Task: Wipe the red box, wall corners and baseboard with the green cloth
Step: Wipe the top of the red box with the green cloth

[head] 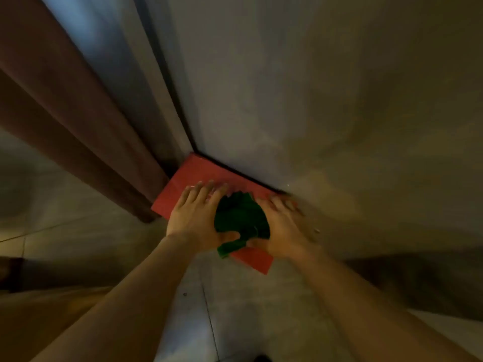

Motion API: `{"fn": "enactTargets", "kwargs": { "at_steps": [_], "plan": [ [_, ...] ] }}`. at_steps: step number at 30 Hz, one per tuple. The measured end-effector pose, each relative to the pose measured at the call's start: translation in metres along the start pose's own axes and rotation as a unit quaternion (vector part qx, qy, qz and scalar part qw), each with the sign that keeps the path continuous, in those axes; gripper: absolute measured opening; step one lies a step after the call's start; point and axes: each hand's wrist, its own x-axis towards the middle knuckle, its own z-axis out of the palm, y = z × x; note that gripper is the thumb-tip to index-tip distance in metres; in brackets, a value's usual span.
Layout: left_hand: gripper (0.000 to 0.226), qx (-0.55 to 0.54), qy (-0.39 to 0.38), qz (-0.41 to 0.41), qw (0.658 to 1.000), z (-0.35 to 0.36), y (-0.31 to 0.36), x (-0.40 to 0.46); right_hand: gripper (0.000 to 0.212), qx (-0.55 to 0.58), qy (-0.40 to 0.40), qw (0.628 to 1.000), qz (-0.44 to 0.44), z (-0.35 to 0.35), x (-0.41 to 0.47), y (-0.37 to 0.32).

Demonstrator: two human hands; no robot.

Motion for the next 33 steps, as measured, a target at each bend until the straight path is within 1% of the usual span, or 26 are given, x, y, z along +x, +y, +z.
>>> {"fn": "enactTargets", "kwargs": {
  "at_steps": [6, 8, 9, 11, 14, 16, 20, 25, 29, 33],
  "plan": [
    [0.130, -0.019, -0.047, 0.005, 0.999, 0.043, -0.001, 0.013, 0.110, -0.031, -0.011, 0.999, 0.010, 0.037, 0.015, 0.004],
    [0.129, -0.023, -0.069, -0.004, 0.997, 0.049, 0.000, 0.013, 0.103, -0.055, -0.013, 0.998, 0.013, 0.040, 0.017, 0.004],
    [0.126, -0.025, -0.068, -0.006, 0.997, 0.051, 0.002, 0.012, 0.098, -0.068, -0.011, 0.997, 0.018, 0.041, 0.017, 0.002],
    [0.113, -0.024, -0.051, -0.006, 0.998, 0.053, 0.007, 0.010, 0.083, -0.074, -0.001, 0.997, 0.024, 0.042, 0.016, -0.002],
    [0.081, -0.023, -0.024, -0.010, 0.999, 0.052, 0.011, 0.009, 0.049, -0.056, 0.023, 0.998, 0.018, 0.045, 0.014, -0.009],
    [0.066, -0.025, -0.030, -0.014, 0.999, 0.047, 0.012, 0.009, 0.034, -0.035, 0.035, 0.999, 0.020, 0.044, 0.012, -0.011],
    [0.056, -0.042, -0.046, -0.004, 0.998, 0.033, 0.011, 0.006, 0.031, -0.004, 0.049, 0.999, 0.018, 0.035, 0.010, -0.016],
    [0.056, -0.053, -0.018, -0.003, 0.998, -0.004, 0.014, -0.002, 0.032, -0.017, 0.066, 0.997, 0.020, 0.003, 0.006, -0.027],
    [0.056, -0.036, 0.018, 0.007, 0.999, -0.056, 0.019, -0.008, 0.030, -0.027, 0.094, 0.995, 0.015, -0.046, -0.002, -0.041],
    [0.057, -0.021, 0.059, 0.015, 0.998, -0.122, 0.027, -0.020, 0.037, -0.031, 0.125, 0.992, 0.003, -0.110, -0.020, -0.062]
  ]
}}
